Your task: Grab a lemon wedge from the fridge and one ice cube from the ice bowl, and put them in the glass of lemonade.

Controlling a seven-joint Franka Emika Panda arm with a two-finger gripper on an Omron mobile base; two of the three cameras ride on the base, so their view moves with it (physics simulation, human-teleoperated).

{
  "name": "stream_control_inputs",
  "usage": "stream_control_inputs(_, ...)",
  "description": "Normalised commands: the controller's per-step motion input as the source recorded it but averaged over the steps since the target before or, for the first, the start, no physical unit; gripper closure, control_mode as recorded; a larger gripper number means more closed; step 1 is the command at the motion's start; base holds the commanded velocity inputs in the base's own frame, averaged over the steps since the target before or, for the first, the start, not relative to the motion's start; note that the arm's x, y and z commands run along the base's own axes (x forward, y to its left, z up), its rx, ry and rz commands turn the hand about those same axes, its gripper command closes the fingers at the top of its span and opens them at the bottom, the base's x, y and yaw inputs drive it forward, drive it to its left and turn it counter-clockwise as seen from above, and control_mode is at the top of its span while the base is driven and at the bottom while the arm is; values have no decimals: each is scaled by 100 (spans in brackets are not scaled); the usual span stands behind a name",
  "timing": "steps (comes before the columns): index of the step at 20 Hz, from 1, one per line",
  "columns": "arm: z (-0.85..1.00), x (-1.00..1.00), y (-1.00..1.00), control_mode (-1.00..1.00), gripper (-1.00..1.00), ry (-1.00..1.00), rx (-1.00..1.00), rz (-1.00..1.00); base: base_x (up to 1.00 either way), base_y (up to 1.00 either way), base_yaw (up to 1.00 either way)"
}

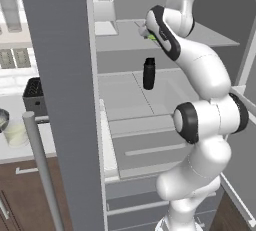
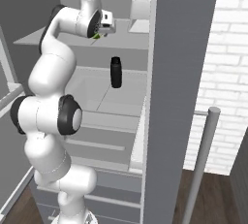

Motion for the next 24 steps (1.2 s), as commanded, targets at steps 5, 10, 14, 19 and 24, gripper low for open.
stream_control_inputs(5,-11,0,3,-100,-100,6,0,3,0,0,0)
stream_control_inputs(10,-1,0,8,-100,-100,0,0,1,0,0,0)
stream_control_inputs(14,0,-4,12,-100,-100,0,0,0,0,0,0)
stream_control_inputs(19,-4,-11,11,-100,100,0,0,0,0,0,0)
stream_control_inputs(24,-1,-17,7,-100,100,0,0,1,0,0,0)
